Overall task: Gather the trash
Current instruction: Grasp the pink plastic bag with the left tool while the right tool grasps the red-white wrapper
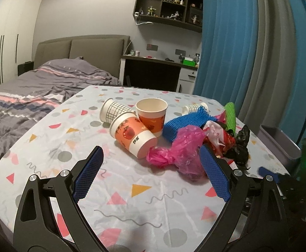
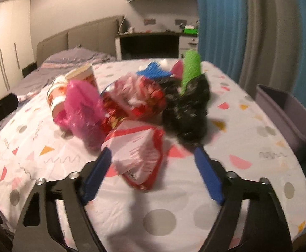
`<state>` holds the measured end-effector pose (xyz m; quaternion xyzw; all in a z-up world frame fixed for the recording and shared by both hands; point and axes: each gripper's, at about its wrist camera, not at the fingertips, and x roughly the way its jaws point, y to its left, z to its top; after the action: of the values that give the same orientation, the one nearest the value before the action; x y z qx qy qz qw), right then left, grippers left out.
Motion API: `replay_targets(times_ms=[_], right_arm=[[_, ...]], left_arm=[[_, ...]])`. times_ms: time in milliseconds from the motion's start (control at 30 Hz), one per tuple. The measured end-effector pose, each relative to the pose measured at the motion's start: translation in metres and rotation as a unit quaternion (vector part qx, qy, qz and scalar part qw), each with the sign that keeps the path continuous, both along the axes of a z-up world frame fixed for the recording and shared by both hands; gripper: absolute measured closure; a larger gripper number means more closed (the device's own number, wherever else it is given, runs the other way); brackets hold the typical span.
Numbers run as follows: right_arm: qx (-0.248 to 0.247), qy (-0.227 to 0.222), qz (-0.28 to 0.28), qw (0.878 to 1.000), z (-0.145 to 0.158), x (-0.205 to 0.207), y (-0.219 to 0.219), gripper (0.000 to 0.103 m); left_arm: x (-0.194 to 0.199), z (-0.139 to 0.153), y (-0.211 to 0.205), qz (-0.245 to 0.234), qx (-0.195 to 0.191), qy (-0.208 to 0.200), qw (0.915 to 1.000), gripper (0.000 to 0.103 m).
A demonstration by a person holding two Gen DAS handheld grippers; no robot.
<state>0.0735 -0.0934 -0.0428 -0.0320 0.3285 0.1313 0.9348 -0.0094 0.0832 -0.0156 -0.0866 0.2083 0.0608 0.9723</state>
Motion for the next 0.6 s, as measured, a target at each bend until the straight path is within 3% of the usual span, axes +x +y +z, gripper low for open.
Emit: replay_targets(times_ms=[167,300,467,600], right_arm=[[0.01,0.026,0.022,0.999,-0.006,0.007,0.003,0.039],[0.019,0.038,0.046,0.998,-0.008,0.006,0.006,0.057],[0.033,0.042,0.061,0.997,-0.008,0.003,0.003,0.069],[0.039,0.042,0.065,0.996,-0.007,0.001,-0.003,0.077]], left_arm=[[0.003,-0.003,0.0,-0.011,-0.002,0.001,0.9999,0.012],[0.007,-0.006,-0.003,-0.023,-0.007,0.007,0.9997,0.012],[0.014,-0.009,-0.005,-0.034,-0.018,0.02,0.9991,0.016],[0.022,-0.011,-0.011,-0.048,-0.015,0.028,0.9983,0.026]])
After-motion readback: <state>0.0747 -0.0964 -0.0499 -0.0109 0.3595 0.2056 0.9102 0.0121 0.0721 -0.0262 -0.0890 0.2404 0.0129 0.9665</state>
